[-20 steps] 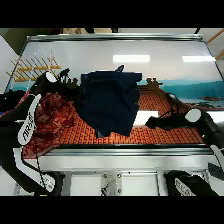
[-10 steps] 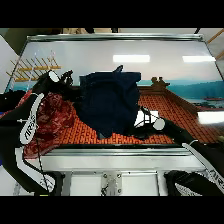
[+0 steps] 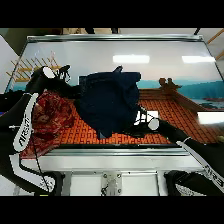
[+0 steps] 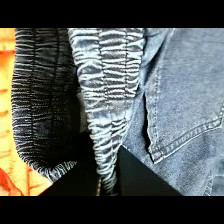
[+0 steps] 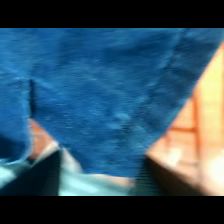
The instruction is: Fold the clothes and pants, and hang the long-sleeved shirts on hangers.
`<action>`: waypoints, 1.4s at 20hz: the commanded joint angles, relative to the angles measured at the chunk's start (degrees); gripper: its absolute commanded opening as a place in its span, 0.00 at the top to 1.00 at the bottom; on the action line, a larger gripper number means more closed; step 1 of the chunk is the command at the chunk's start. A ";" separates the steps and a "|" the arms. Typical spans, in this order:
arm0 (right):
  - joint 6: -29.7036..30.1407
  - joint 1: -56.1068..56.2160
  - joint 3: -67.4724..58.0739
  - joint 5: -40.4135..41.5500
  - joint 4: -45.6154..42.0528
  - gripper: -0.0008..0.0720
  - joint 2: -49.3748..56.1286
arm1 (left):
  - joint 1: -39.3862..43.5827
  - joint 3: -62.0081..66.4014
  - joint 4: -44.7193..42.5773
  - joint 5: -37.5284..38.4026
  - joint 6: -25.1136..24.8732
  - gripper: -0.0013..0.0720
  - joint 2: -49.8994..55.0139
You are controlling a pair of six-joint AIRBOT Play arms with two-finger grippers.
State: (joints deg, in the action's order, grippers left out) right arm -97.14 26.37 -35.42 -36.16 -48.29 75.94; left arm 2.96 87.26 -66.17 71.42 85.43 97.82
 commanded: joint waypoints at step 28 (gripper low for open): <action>4.33 -24.37 -10.60 -30.58 -30.84 0.96 -21.99 | 25.35 -53.68 10.95 -26.27 24.57 0.03 -33.05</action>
State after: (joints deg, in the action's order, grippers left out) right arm -92.82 2.04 -46.04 -66.52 -79.37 54.00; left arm 27.83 39.79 -59.59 52.75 107.33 65.34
